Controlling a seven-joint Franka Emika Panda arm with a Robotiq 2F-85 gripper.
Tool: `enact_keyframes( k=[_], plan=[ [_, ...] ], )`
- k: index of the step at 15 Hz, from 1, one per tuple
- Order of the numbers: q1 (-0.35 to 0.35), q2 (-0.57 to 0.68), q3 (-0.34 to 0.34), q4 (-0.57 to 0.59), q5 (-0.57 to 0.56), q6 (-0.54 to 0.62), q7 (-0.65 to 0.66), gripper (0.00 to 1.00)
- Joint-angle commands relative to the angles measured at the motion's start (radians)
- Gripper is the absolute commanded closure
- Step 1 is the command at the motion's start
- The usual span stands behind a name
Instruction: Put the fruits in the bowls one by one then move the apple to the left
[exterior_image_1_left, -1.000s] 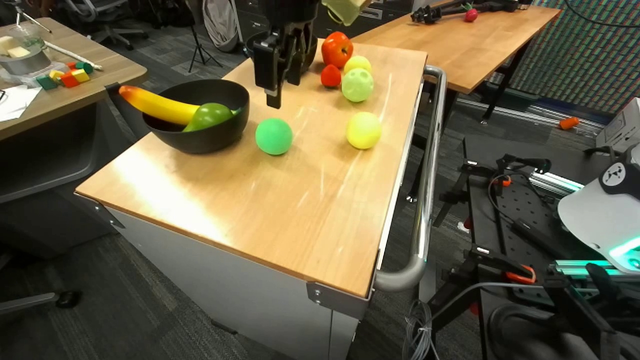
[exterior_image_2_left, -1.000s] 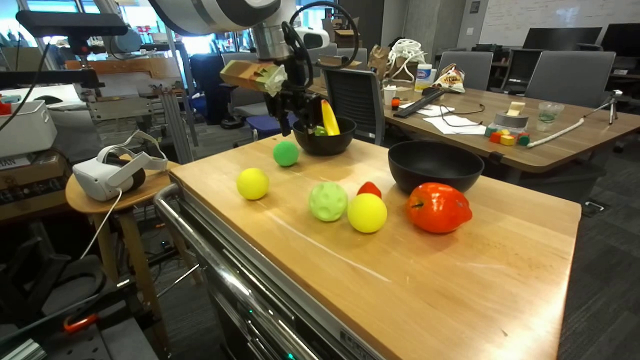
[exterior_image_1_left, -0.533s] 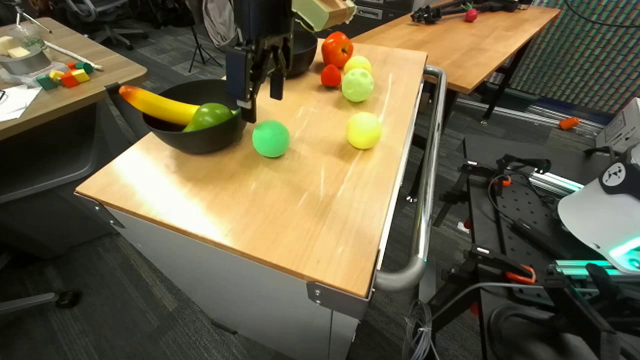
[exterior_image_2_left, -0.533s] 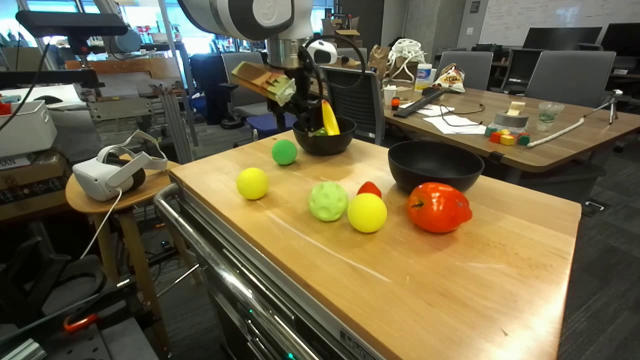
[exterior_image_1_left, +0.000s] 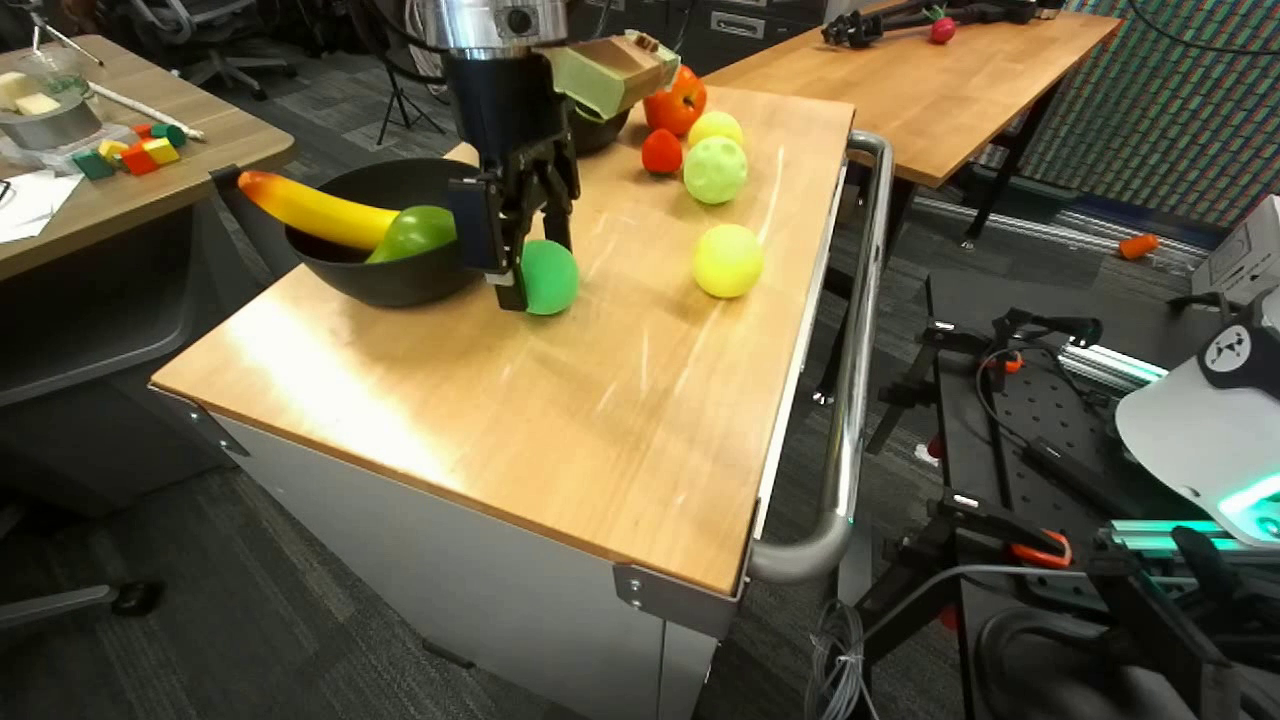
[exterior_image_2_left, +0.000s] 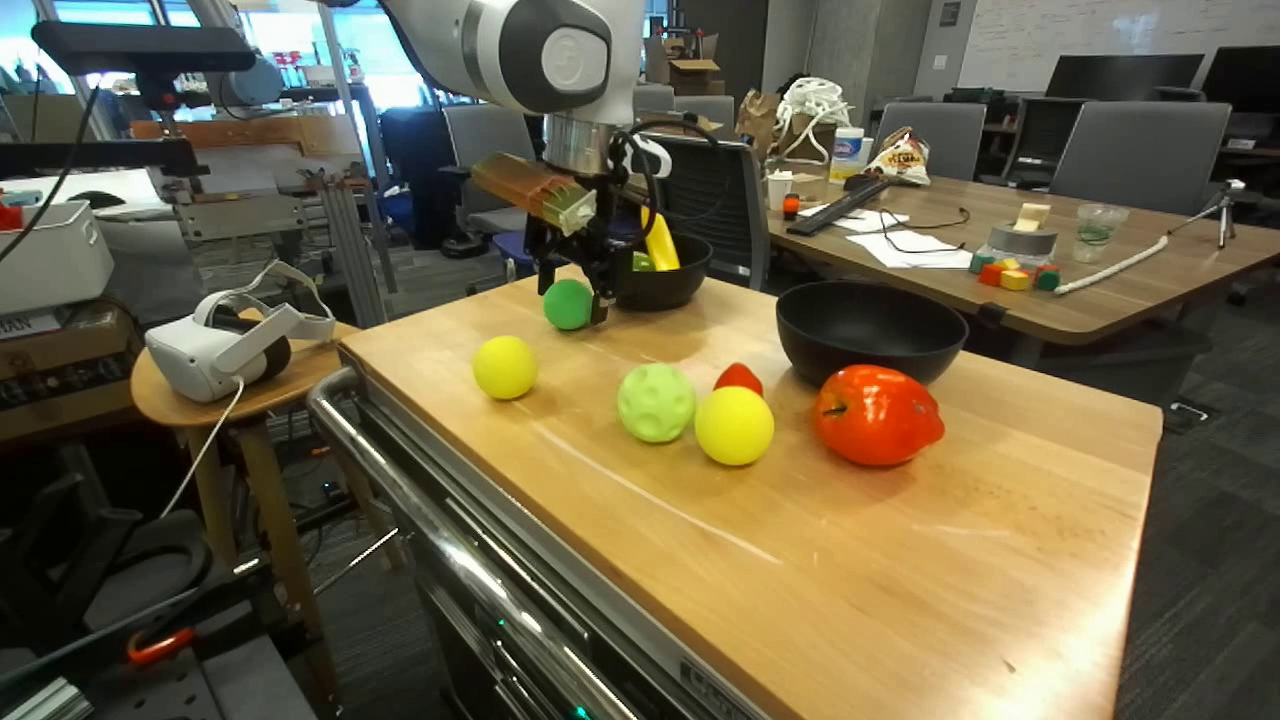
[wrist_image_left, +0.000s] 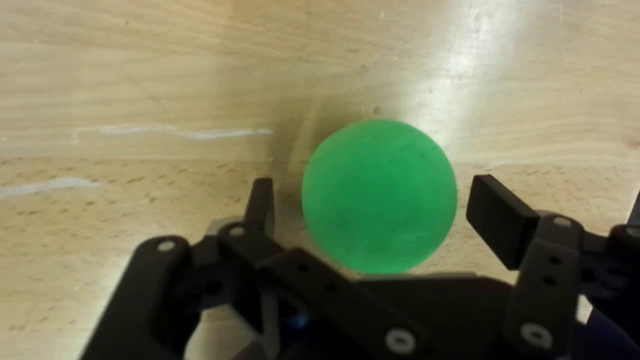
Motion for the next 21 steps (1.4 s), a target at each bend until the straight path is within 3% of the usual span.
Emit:
enact_keyframes(
  k=[1, 2, 5, 8, 12, 17, 21],
  plan=[
    [0.005, 0.043, 0.004, 0.088, -0.006, -0.111, -0.008, 0.34],
    [0.006, 0.047, 0.003, 0.101, -0.009, -0.136, -0.006, 0.44],
    [0.016, 0.053, -0.001, 0.133, -0.025, -0.182, 0.007, 0.64],
    [0.042, 0.035, -0.022, 0.137, -0.116, -0.163, 0.043, 0.66],
    [0.05, -0.066, -0.083, 0.144, -0.335, -0.157, 0.115, 0.67],
    [0.003, -0.19, -0.158, 0.171, -0.521, -0.147, 0.188, 0.67],
    [-0.061, -0.16, -0.205, 0.185, -0.592, -0.067, 0.274, 0.67]
  ],
)
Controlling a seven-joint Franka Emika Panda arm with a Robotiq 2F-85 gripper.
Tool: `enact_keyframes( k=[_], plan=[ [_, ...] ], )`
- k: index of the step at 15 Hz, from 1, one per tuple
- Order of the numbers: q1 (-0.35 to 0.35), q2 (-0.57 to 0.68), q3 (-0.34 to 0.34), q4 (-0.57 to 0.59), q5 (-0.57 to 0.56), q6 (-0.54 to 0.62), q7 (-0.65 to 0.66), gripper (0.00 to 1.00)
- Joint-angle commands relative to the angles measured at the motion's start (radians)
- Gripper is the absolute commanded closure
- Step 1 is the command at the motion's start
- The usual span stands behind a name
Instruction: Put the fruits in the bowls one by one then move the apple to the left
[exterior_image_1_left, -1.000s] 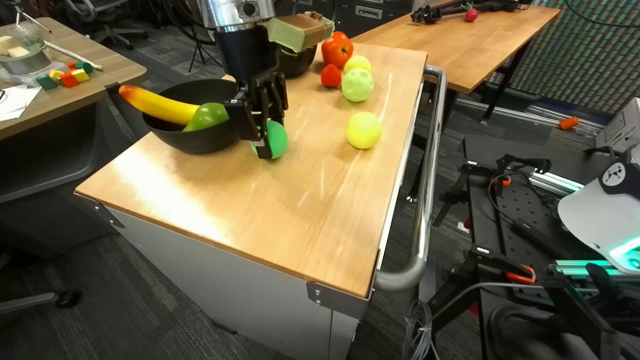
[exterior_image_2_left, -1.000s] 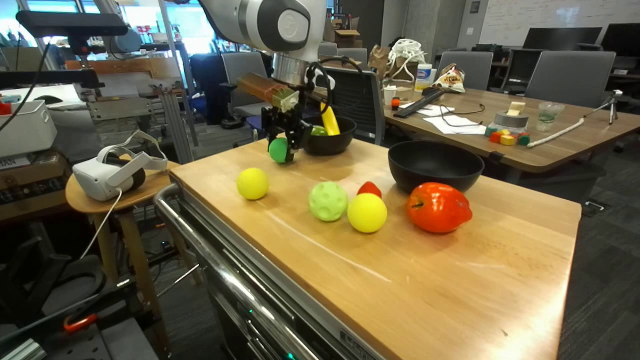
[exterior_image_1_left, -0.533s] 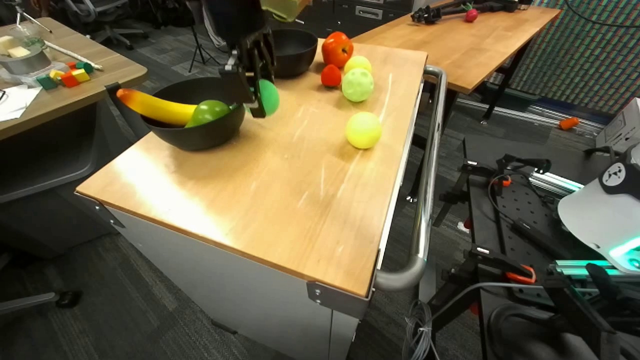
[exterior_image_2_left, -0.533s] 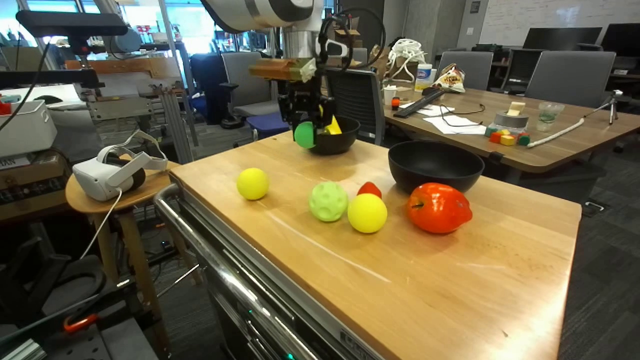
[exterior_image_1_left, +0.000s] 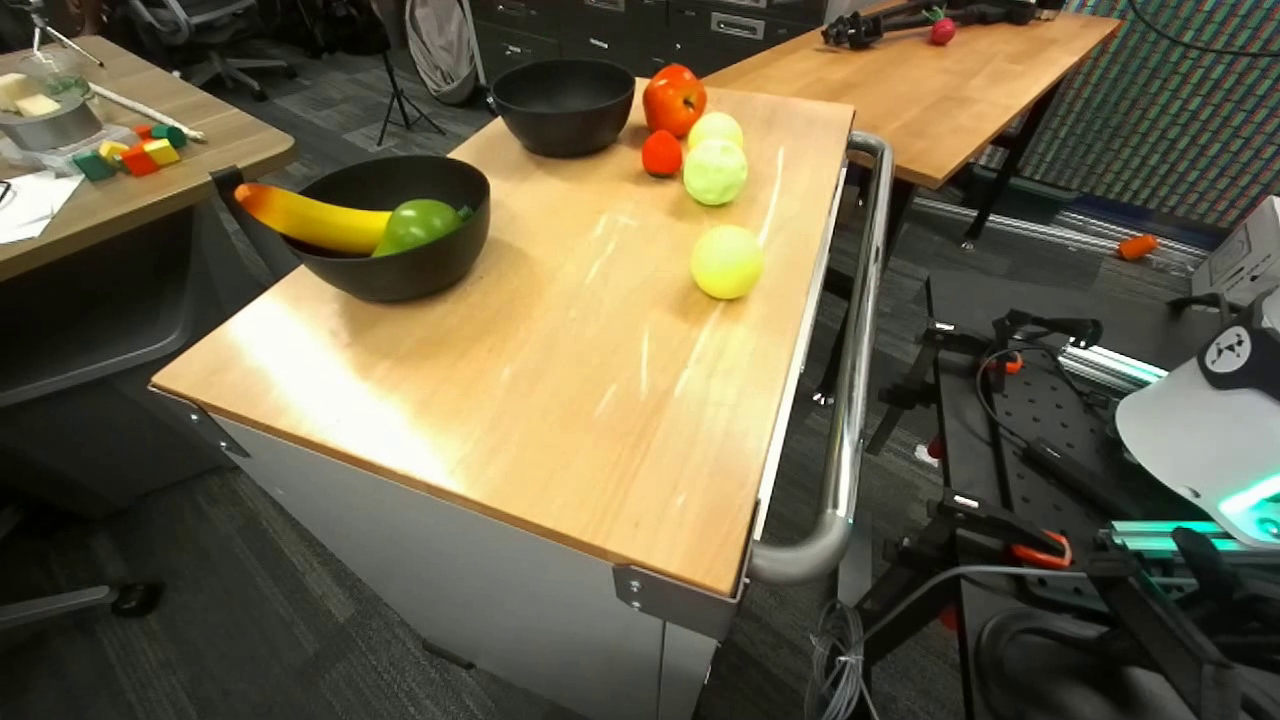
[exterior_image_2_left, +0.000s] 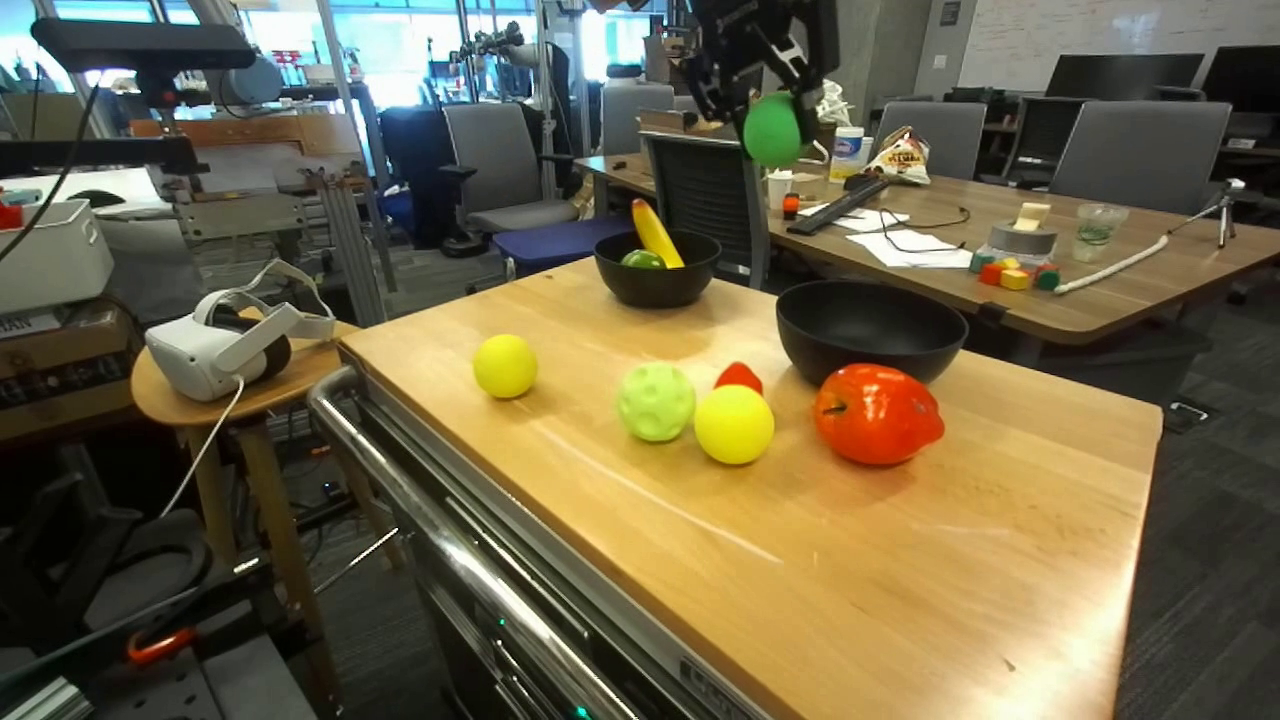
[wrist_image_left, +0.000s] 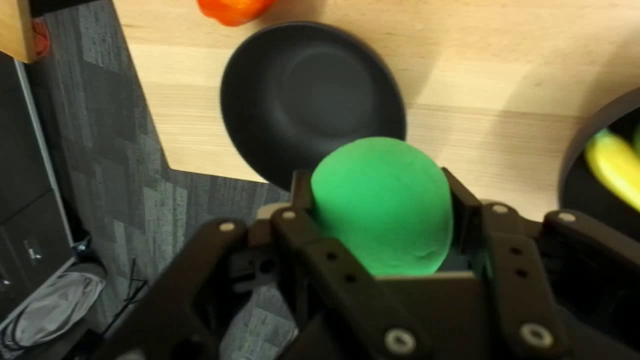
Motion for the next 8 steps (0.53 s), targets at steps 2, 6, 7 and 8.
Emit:
enact_keyframes(
  k=[2, 6, 7, 8],
  plan=[
    [-0.06, 0.079, -0.043, 0.025, -0.043, 0.097, 0.12, 0.67],
    [-0.094, 0.161, -0.074, 0.046, 0.015, 0.156, 0.162, 0.67],
    [-0.101, 0.177, -0.076, 0.051, 0.041, 0.161, 0.16, 0.67],
    [-0.107, 0.187, -0.077, 0.054, 0.064, 0.164, 0.162, 0.67]
  ],
)
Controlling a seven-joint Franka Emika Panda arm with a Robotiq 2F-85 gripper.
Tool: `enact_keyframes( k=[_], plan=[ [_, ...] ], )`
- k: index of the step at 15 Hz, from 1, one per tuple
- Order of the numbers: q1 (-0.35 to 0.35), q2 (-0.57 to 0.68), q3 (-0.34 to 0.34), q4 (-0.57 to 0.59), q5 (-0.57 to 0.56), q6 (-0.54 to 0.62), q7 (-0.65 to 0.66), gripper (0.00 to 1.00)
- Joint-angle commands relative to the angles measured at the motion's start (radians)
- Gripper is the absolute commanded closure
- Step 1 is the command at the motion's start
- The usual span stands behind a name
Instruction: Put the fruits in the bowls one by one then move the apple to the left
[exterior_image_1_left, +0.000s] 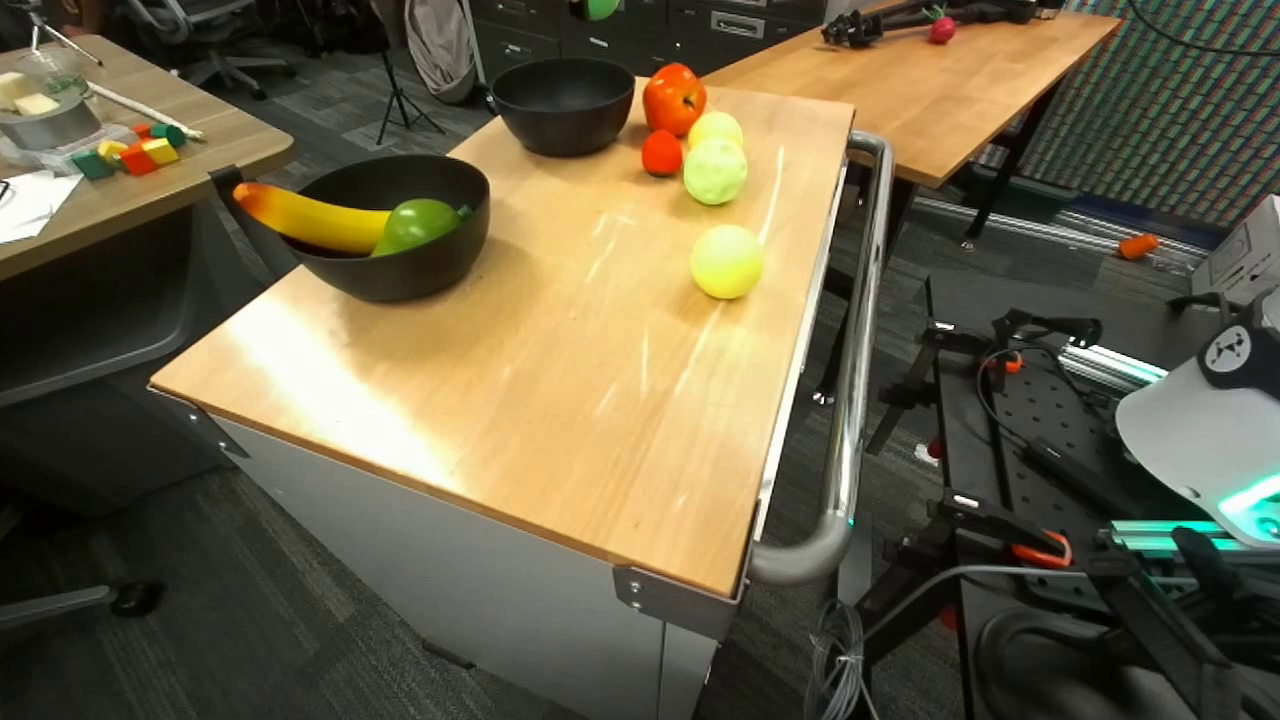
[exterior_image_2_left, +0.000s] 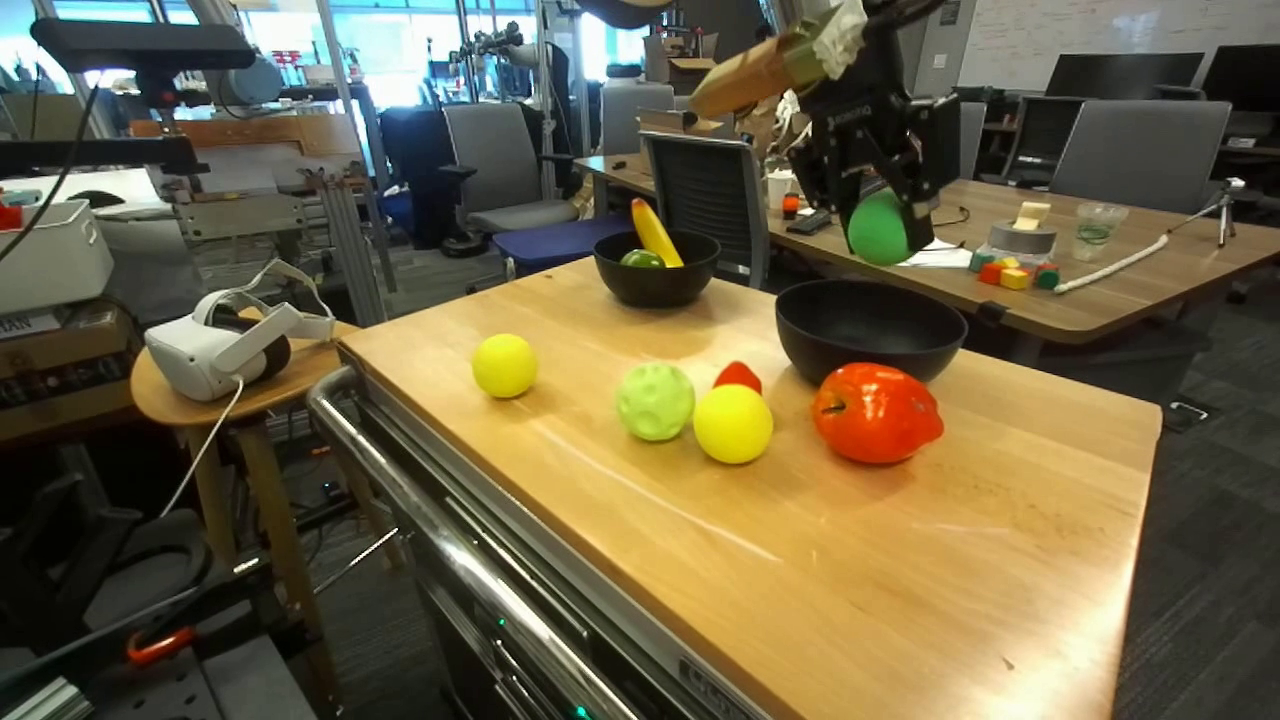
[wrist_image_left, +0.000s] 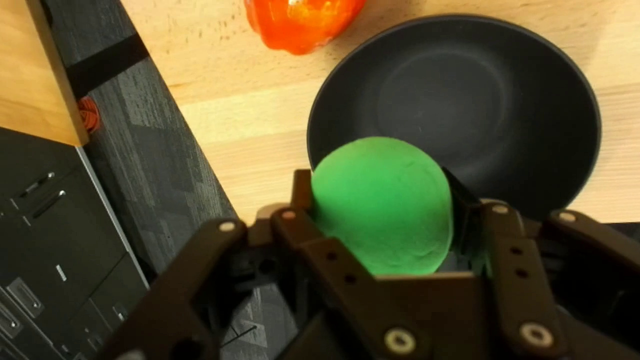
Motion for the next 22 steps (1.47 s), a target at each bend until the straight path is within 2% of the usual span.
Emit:
enact_keyframes(
  k=[1, 2, 3, 5, 7, 10, 12, 15, 20, 21, 22],
  plan=[
    [-0.016, 0.05, -0.008, 0.047, 0.081, 0.024, 0.019, 0.67],
    [-0.022, 0.049, -0.005, 0.044, 0.113, 0.024, 0.009, 0.62],
    [-0.026, 0.041, 0.0, 0.04, 0.145, 0.013, -0.007, 0.17],
    [-0.028, -0.004, 0.008, 0.018, 0.195, -0.008, -0.039, 0.15],
    [-0.031, -0.061, 0.016, -0.01, 0.246, -0.013, -0.066, 0.01],
    [-0.021, -0.175, 0.016, -0.057, 0.274, -0.075, -0.074, 0.0],
    [-0.017, -0.262, 0.022, -0.109, 0.28, -0.175, -0.064, 0.0],
    [-0.026, -0.395, 0.037, -0.246, 0.416, -0.251, -0.077, 0.01],
    [-0.023, -0.54, 0.047, -0.56, 0.674, -0.142, -0.002, 0.0],
    [-0.031, -0.459, 0.046, -0.422, 0.613, -0.221, -0.043, 0.0],
    [-0.031, -0.478, 0.048, -0.478, 0.638, -0.196, -0.035, 0.0]
  ],
)
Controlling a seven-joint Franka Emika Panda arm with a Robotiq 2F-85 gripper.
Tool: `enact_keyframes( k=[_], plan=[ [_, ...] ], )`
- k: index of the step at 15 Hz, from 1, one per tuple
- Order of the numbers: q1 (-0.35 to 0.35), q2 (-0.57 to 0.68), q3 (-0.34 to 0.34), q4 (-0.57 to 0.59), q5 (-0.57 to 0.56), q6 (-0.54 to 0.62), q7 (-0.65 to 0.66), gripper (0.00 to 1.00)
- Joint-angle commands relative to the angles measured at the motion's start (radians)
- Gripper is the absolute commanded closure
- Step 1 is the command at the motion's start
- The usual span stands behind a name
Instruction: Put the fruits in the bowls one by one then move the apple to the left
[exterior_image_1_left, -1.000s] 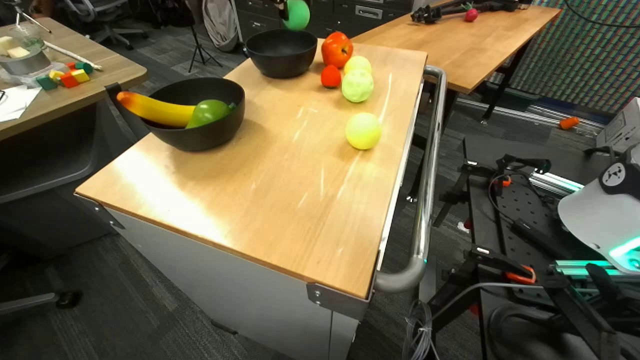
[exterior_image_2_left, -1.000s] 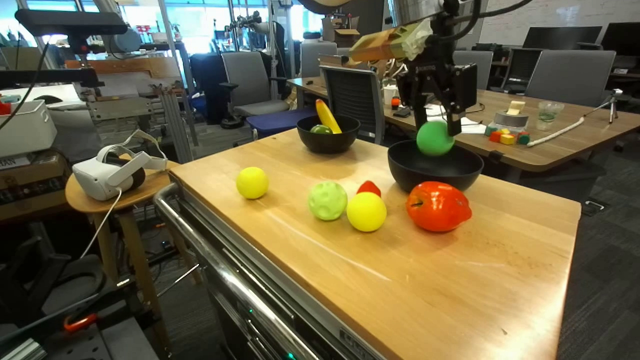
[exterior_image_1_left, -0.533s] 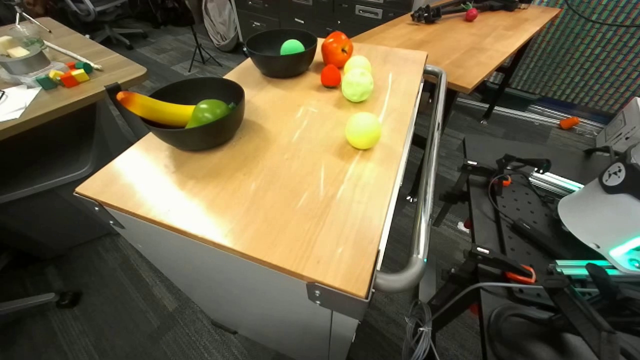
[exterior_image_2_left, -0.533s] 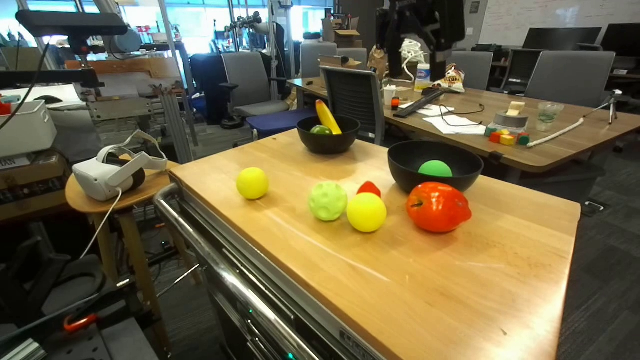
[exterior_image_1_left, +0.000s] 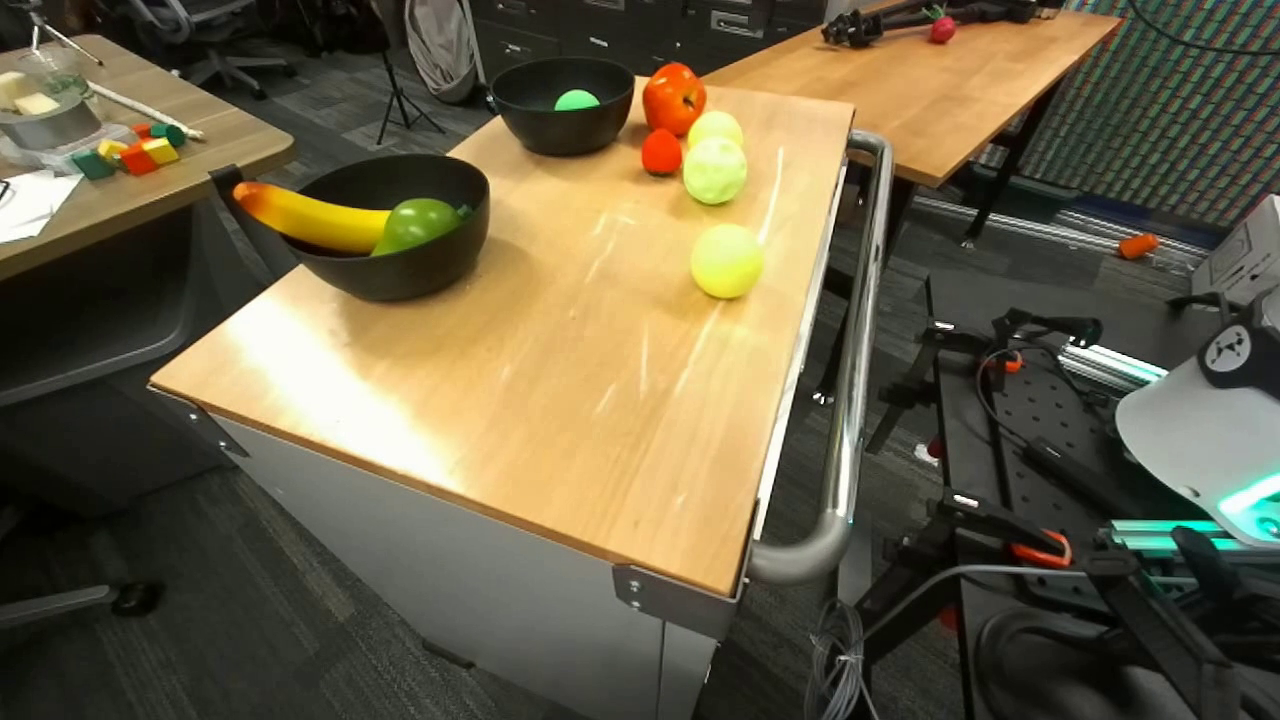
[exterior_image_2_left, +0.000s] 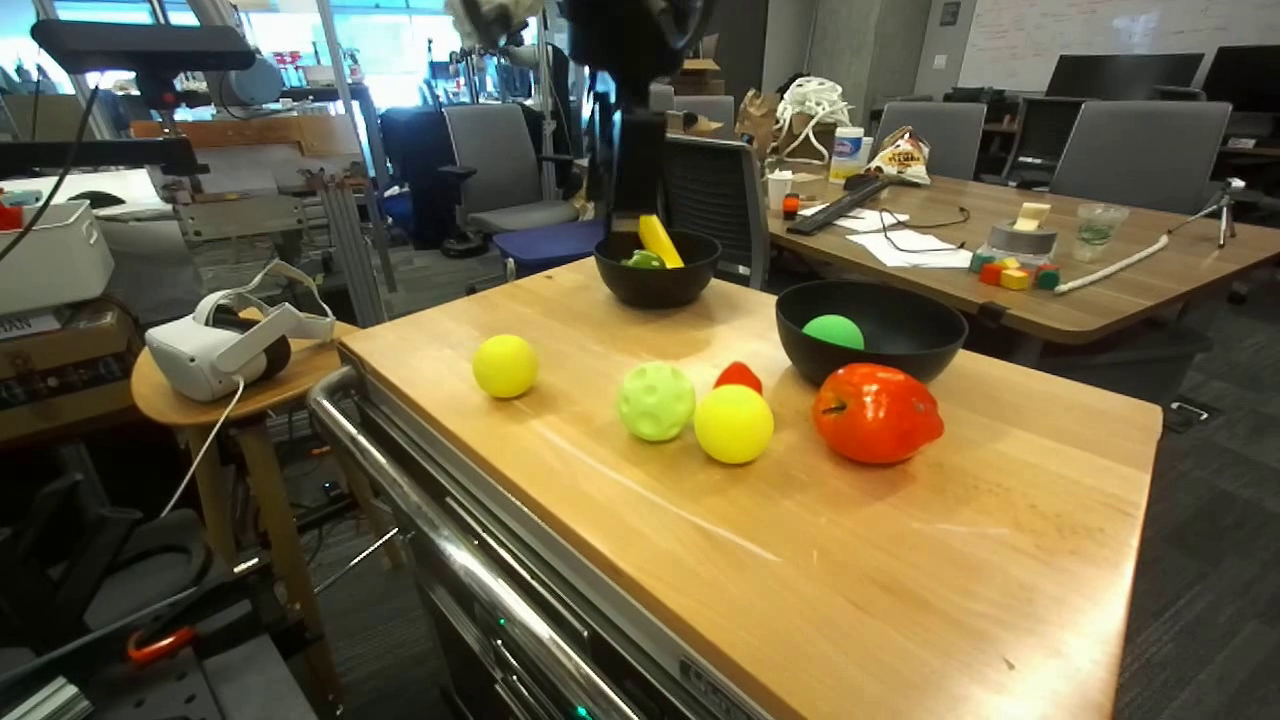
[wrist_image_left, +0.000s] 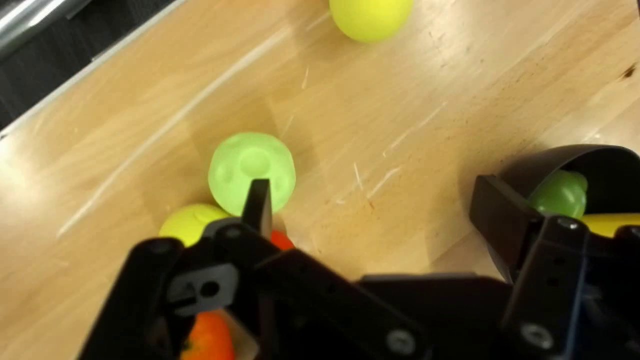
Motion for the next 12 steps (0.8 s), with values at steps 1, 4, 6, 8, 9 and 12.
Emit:
enact_keyframes(
  k=[1, 4, 6, 8, 9, 12],
  plan=[
    [-0.013, -0.011, 0.013, -0.032, 0.012, 0.014, 0.004, 0.0],
    [-0.015, 0.018, 0.02, -0.027, -0.014, -0.012, 0.031, 0.0],
    [-0.013, 0.066, 0.016, -0.01, -0.014, -0.02, 0.02, 0.0],
    [-0.011, 0.111, 0.011, 0.008, -0.003, -0.021, 0.002, 0.0],
    [-0.011, 0.131, 0.011, 0.018, -0.009, -0.03, 0.002, 0.0],
    [-0.013, 0.177, 0.008, 0.046, -0.026, -0.065, 0.009, 0.0]
  ],
)
